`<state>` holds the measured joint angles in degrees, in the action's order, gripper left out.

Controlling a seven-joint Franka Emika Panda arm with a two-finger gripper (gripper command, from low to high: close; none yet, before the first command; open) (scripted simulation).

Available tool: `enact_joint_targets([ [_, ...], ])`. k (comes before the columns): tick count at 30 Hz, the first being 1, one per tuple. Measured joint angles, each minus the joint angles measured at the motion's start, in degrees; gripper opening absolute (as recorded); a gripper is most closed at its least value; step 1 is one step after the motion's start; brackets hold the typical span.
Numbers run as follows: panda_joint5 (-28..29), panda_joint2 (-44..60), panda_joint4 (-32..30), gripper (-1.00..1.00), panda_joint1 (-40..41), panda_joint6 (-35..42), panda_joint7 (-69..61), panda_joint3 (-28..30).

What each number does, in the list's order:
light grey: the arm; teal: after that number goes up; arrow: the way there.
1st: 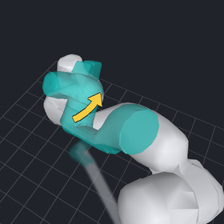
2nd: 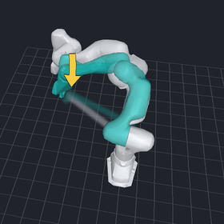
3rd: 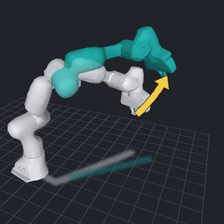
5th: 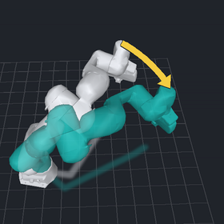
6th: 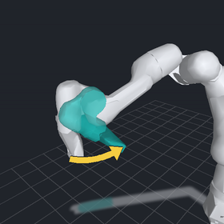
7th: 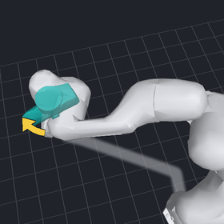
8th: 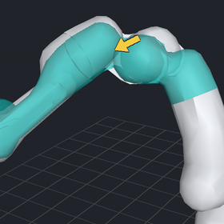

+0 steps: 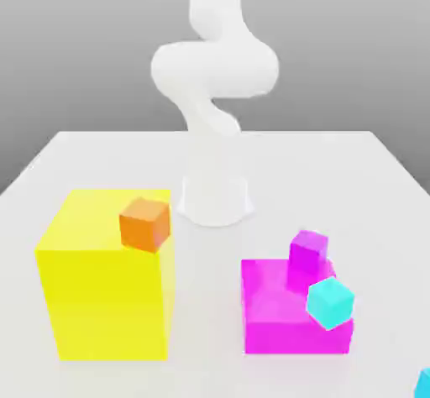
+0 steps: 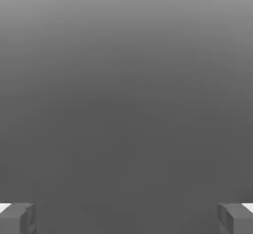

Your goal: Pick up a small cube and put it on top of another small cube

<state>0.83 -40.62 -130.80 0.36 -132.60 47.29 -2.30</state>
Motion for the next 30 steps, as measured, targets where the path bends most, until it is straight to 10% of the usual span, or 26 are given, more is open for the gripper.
enact_joint_targets([
  [30,15.7,62.1,11.6,0.00,-9.7,-10.1,21.7,-16.2],
])
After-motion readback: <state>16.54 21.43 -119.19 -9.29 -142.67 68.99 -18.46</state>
